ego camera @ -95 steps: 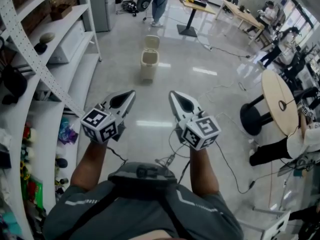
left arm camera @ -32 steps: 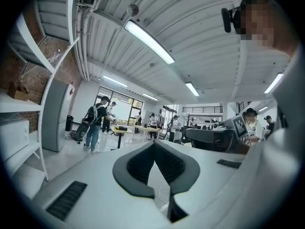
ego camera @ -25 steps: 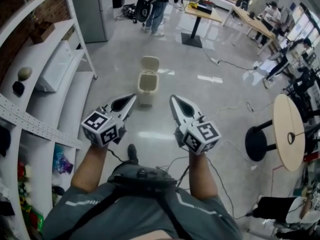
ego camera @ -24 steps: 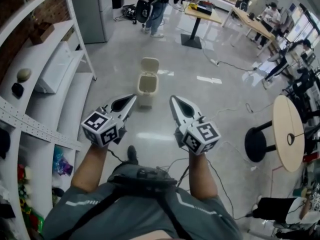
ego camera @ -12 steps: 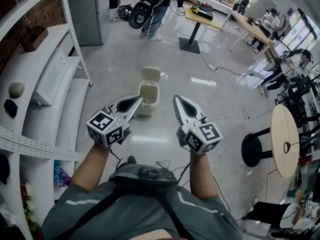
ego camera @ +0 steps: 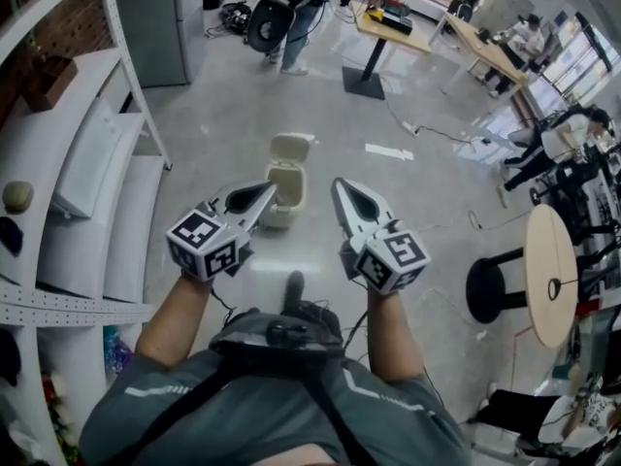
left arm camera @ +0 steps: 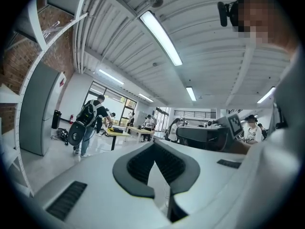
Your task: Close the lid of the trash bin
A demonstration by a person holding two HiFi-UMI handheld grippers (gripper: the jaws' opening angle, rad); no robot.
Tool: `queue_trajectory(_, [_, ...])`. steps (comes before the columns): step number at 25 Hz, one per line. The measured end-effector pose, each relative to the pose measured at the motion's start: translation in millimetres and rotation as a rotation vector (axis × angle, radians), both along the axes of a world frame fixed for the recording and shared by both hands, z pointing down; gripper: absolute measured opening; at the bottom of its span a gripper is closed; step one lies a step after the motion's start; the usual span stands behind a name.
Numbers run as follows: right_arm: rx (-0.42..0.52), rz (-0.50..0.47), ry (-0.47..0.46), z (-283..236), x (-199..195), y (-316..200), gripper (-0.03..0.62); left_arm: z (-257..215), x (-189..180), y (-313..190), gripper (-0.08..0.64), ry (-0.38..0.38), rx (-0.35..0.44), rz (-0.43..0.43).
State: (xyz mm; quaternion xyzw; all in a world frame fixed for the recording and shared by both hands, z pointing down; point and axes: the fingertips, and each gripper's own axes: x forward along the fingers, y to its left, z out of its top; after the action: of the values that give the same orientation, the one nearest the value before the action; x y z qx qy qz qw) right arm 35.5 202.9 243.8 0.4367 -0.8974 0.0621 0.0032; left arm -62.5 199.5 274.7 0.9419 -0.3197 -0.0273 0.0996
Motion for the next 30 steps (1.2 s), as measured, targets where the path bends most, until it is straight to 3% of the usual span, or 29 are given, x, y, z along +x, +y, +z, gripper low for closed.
queue_trajectory(4, [0.023,-0.011,-0.017,0,9,-33,0.002,-3,6,-29,-0.003,-0.003,0.019,0.007])
queue_trajectory(16, [0.051,-0.085,-0.052,-8,43,-189,0.002,-15,18,-185,-0.003,-0.034,0.053,-0.172])
queue_trajectory(23, [0.034,-0.127,-0.075,-3,60,-265,0.002,-18,38,-256,-0.002,-0.039,0.030,-0.204])
queue_trajectory(27, [0.032,-0.145,-0.158,-9,61,-287,0.002,-18,41,-282,-0.002,-0.077,0.007,-0.207])
queue_trajectory(30, [0.014,-0.133,-0.138,1,56,-313,0.002,-18,36,-304,-0.002,-0.076,0.003,-0.206])
